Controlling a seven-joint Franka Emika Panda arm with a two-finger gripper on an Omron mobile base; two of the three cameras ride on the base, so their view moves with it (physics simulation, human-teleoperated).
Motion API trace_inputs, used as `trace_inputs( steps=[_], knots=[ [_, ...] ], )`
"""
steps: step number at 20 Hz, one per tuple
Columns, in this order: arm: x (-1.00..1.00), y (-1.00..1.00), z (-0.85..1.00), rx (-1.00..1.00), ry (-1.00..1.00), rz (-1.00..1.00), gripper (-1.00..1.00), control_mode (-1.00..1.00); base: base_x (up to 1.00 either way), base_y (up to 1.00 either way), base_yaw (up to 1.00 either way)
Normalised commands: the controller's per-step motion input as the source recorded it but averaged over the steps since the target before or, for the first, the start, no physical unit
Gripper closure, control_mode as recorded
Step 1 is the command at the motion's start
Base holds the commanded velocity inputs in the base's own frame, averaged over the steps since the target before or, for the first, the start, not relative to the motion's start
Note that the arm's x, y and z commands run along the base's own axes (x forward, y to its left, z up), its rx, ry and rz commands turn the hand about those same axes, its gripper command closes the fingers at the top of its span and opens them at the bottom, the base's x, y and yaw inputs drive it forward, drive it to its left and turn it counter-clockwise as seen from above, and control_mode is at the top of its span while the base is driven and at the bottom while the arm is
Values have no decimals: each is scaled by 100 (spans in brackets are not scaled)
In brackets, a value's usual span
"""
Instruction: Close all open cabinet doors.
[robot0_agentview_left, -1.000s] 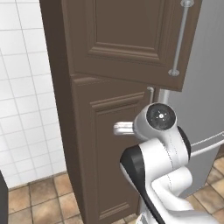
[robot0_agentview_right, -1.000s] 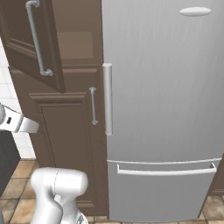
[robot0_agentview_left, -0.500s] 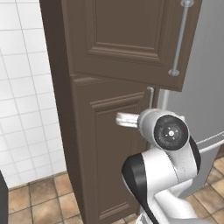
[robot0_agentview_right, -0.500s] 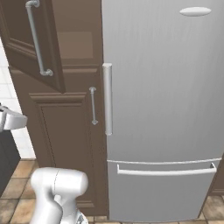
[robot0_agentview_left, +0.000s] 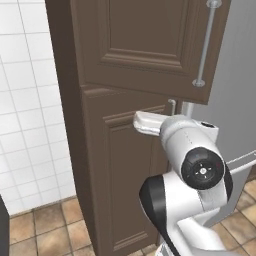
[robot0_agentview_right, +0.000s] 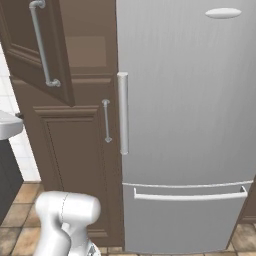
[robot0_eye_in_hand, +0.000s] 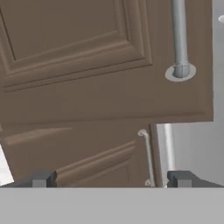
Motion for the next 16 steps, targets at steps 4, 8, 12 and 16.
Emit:
trace_inputs(
  steps=[4, 8, 12, 16],
  knots=[
    [0, 0, 51, 0, -18, 0, -100, -100, 0, 0, 0],
    [6, 0, 29, 0, -2, 0, -100, -100, 0, 0, 0],
    [5, 0, 21, 0, 0, 0, -100, -100, 0, 0, 0],
    [0, 0, 30, 0, 0, 0, -100, -100, 0, 0, 0]
  ],
)
